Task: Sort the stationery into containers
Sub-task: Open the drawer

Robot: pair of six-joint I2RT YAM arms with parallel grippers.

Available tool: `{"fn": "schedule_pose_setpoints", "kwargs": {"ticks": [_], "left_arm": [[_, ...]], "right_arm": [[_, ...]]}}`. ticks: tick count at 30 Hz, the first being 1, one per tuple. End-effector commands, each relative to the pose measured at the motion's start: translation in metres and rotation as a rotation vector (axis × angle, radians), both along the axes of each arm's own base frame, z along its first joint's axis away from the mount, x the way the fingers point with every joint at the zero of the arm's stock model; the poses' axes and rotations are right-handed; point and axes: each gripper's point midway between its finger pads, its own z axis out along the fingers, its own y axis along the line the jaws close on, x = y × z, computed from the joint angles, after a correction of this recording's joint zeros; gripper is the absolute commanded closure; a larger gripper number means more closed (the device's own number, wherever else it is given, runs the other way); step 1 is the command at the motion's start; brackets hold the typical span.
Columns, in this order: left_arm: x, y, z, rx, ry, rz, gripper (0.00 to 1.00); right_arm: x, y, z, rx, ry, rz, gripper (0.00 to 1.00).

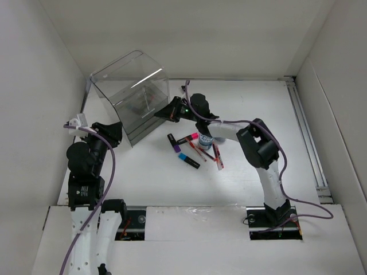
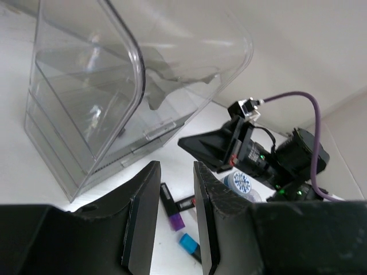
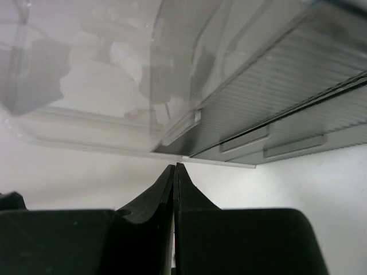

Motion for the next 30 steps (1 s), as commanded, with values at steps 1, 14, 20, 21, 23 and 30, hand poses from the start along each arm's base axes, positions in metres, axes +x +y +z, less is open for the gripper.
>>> {"fn": "schedule_pose_setpoints", "kwargs": {"ticks": [1,14,20,21,23,30], "left_arm": [[-0.009,0.007,0.047,0.039,-0.12,0.037,0.74],[-0.014,0.003,0.046,0.028,-0.123,0.016,0.74],[-0.013,0.001,0.044,0.028,-0.125,0.006,0.74],[-0.013,0.001,0.044,0.028,-0.125,0.006,0.74],[-0.013,0.001,0.044,0.028,-0.125,0.006,0.74],[-0.013,-0.001,0.044,0.028,-0.125,-0.003,0.74]], "right_arm": [[-0.016,-0.011,0.094,0.139,-0.207,-0.01,0.96],[0.007,0.005,0.053,0.058,-0.137,-0.019,0.64],[0.019,0.009,0.035,0.028,-0.101,-0.049,0.64],[0.019,0.01,0.04,0.035,-0.109,-0.049,0.64],[0.022,0.012,0.03,0.026,-0.099,-0.049,0.64],[0.03,0.02,0.032,0.038,-0.113,-0.04,0.73]]}}
